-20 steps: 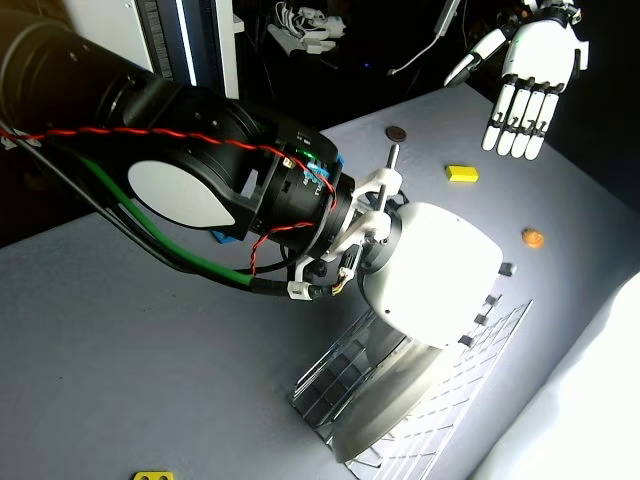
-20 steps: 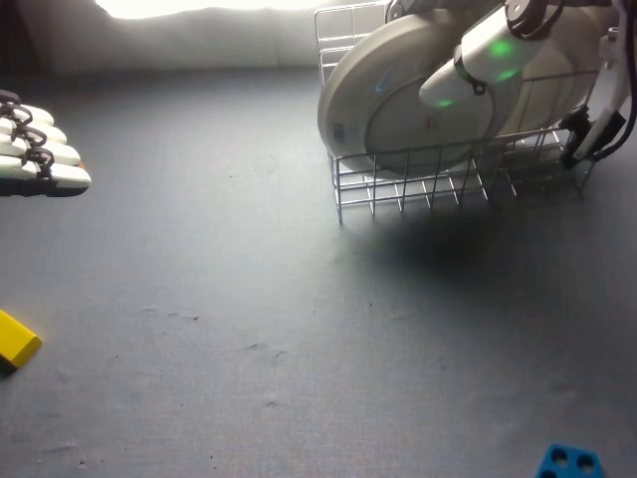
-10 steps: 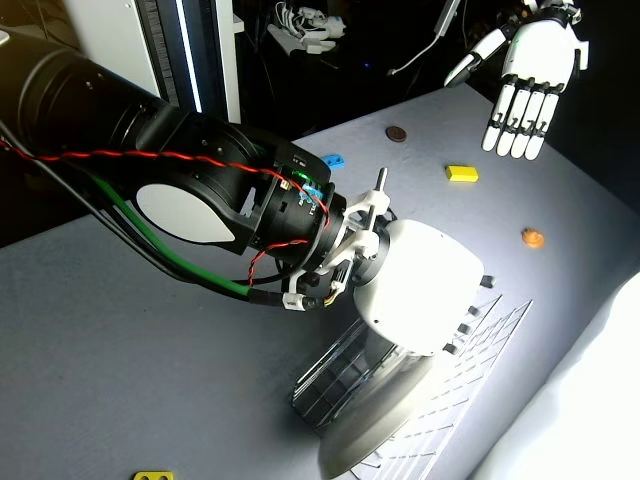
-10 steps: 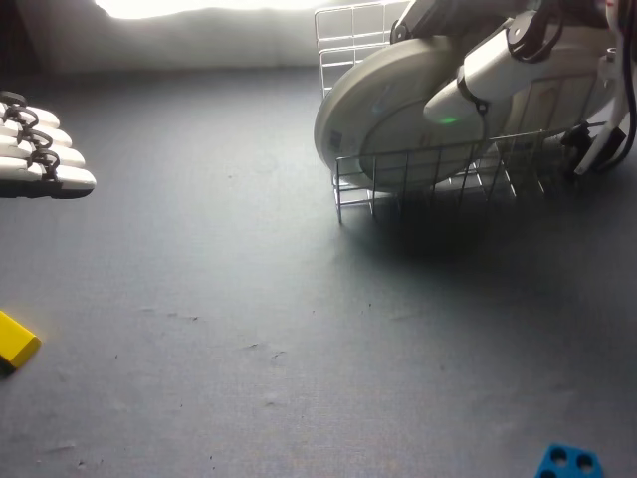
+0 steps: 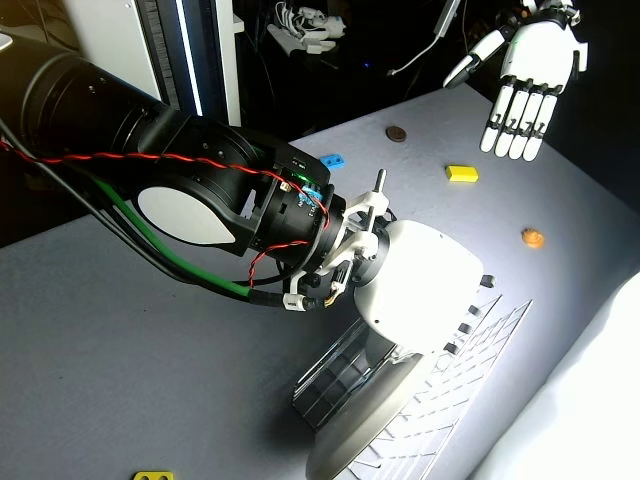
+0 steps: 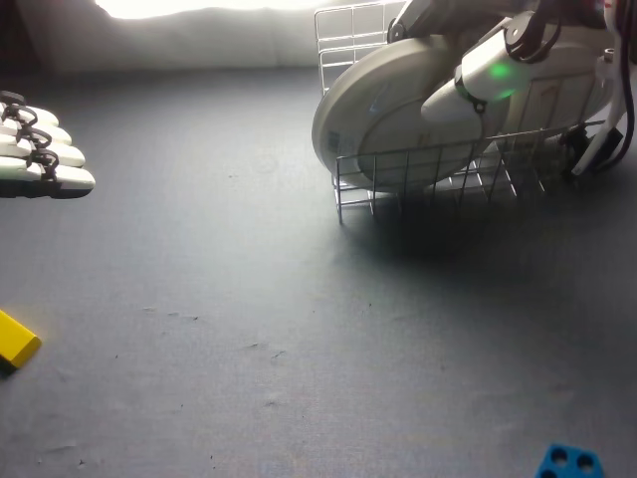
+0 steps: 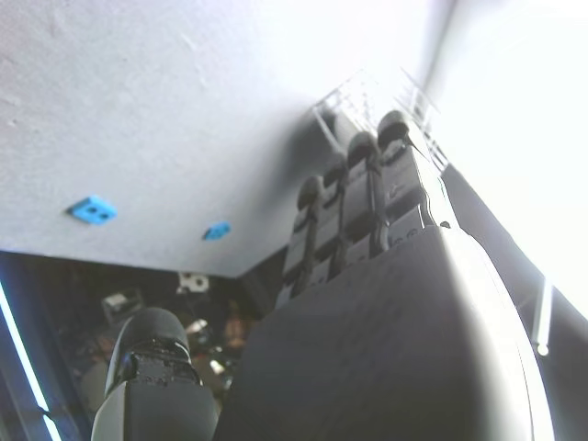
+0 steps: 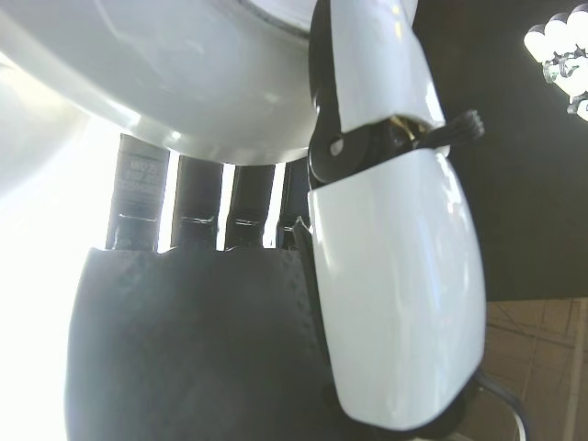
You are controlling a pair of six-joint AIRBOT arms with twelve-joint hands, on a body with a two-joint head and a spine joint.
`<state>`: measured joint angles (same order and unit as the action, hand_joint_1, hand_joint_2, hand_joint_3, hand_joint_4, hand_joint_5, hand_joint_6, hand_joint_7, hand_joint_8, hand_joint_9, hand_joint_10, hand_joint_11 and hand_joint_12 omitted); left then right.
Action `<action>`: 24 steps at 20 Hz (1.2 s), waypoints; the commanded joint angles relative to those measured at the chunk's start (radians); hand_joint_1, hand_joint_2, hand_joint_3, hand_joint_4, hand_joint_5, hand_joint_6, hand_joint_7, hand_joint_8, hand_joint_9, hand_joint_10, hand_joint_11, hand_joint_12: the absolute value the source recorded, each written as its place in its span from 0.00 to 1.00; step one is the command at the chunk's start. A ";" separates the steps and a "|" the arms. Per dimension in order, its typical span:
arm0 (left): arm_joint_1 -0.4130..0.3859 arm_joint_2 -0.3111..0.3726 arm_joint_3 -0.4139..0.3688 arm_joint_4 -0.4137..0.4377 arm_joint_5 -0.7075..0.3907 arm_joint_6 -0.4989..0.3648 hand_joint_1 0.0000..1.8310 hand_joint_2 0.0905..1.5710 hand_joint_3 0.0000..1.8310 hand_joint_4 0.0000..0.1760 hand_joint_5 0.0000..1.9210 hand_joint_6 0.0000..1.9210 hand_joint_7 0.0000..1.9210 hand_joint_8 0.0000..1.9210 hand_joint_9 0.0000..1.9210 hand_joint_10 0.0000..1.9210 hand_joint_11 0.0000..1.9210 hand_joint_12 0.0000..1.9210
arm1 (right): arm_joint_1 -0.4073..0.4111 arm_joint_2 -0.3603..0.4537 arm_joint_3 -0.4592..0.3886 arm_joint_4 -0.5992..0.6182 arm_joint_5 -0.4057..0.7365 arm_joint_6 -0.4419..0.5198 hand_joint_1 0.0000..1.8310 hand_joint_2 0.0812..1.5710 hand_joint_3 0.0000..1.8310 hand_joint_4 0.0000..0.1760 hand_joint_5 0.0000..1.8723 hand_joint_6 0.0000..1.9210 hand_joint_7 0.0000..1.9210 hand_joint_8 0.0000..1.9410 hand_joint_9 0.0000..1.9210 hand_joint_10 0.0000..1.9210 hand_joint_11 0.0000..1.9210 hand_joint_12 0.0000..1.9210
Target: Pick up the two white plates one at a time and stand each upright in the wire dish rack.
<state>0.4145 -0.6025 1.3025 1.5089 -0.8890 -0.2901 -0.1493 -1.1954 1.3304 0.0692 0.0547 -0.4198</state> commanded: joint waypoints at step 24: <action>-0.015 0.007 -0.011 -0.016 -0.060 -0.012 0.00 0.65 0.00 0.00 0.02 0.00 0.02 0.00 0.01 0.00 0.00 0.00 | 0.052 0.016 0.003 0.003 0.156 0.011 0.56 0.61 0.00 0.00 0.30 0.00 0.32 0.00 0.33 0.00 0.09 0.54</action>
<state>0.4141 -0.6025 1.2930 1.5600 -0.9237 -0.2974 -0.1131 -1.1877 1.3304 0.0662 0.0898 -0.4194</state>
